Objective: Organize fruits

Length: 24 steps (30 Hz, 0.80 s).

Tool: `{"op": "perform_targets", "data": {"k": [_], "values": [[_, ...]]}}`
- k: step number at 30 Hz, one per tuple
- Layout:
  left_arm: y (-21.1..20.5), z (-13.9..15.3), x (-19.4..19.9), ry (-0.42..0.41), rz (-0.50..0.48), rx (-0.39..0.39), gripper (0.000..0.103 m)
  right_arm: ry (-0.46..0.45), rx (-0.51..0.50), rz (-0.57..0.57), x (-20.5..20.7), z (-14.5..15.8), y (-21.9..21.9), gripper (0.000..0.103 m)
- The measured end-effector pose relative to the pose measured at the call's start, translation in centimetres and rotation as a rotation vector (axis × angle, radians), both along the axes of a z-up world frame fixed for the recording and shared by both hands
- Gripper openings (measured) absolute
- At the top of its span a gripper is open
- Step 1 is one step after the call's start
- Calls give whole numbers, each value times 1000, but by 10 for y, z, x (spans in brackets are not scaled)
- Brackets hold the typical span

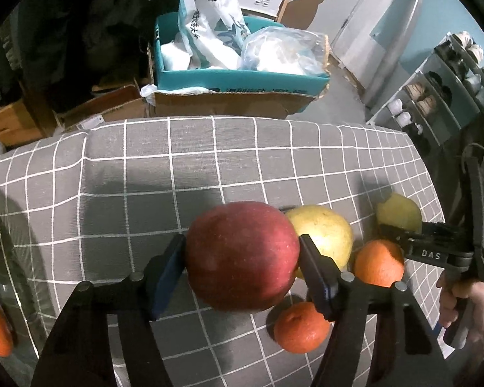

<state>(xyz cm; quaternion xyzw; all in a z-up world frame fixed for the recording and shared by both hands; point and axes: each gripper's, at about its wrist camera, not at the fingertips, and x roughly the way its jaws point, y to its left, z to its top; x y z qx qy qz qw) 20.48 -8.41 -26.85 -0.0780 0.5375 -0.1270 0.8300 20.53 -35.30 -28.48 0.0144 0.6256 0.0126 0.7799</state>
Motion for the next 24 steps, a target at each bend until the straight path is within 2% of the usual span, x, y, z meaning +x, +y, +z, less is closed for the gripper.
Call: {"op": "perform_targets", "data": {"k": [7,11,17,24], "values": [[4,8,-12,-17,15,82,70,-15,7,-12,-3,1,-1,73],[13,8,-18,0,38,93,70,-16,6,-12,-4,2,0,73],[18,6,-14,6,56,60,71,-16,18,-15,-7,3,-2,73],[13,-6,-9,31,42,44,80,-5,37,-28,-9,2,-8,73]]}}
